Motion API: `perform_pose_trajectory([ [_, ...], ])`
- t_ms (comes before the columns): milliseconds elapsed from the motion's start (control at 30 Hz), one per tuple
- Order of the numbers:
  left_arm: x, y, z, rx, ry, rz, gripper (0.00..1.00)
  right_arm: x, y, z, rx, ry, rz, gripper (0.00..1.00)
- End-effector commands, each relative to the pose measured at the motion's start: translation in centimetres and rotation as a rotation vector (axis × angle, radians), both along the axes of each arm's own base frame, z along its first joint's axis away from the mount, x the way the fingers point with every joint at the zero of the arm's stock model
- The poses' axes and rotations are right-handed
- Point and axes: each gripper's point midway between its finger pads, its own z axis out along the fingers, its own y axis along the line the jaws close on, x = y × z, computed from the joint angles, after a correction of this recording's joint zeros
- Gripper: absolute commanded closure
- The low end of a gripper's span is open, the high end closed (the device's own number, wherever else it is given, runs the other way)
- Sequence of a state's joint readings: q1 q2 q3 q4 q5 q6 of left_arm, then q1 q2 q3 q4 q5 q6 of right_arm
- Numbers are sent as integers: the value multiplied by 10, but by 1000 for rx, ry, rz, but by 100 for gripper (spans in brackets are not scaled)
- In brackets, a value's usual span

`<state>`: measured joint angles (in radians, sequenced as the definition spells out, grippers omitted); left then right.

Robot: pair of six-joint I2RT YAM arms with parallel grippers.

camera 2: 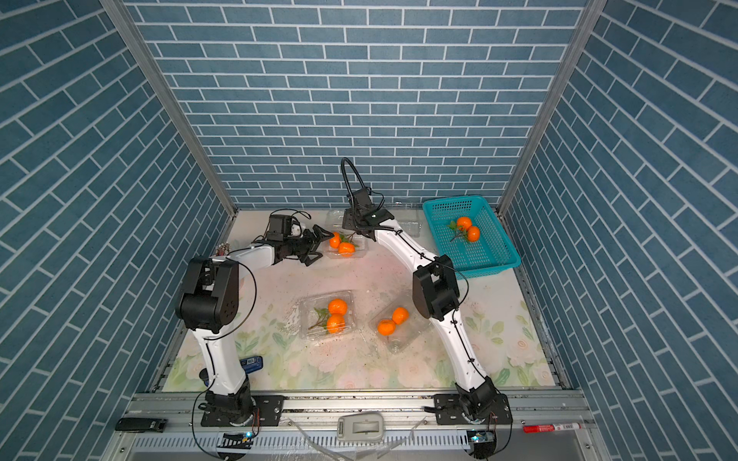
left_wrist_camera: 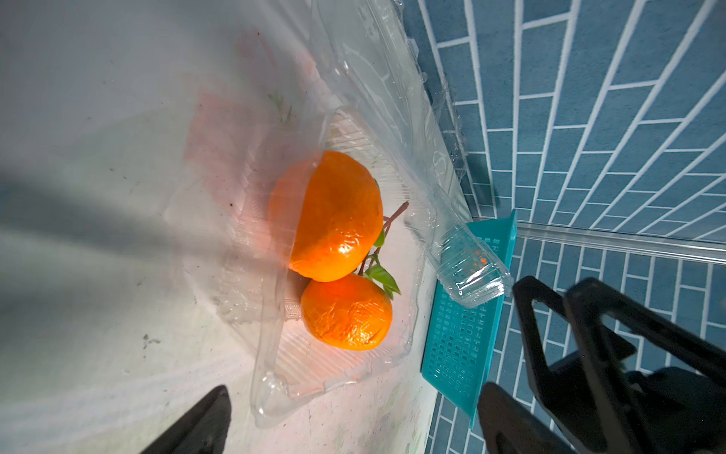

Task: Take oranges out of containers
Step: Pick up the orange from the packing box.

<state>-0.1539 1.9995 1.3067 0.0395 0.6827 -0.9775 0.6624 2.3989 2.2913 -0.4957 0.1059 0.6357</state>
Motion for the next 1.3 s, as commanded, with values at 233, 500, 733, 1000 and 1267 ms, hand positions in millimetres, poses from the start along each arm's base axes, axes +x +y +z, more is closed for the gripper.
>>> perform_pose_trajectory([
  [233, 5, 0, -4, 0, -1, -5, 1, 6, 23, -56, 73, 98, 27, 35],
  [500, 4, 1, -5, -5, 4, -1, 1, 9, 25, -83, 108, 146, 11, 41],
  [733, 5, 1, -6, -6, 6, -1, 1, 16, 30, -98, 209, 174, -14, 49],
  [1000, 5, 0, -6, -8, 4, -1, 1, 18, 35, -106, 265, 196, -28, 53],
  [1267, 5, 0, -7, -11, 6, -1, 1, 14, 29, -110, 255, 214, -52, 55],
])
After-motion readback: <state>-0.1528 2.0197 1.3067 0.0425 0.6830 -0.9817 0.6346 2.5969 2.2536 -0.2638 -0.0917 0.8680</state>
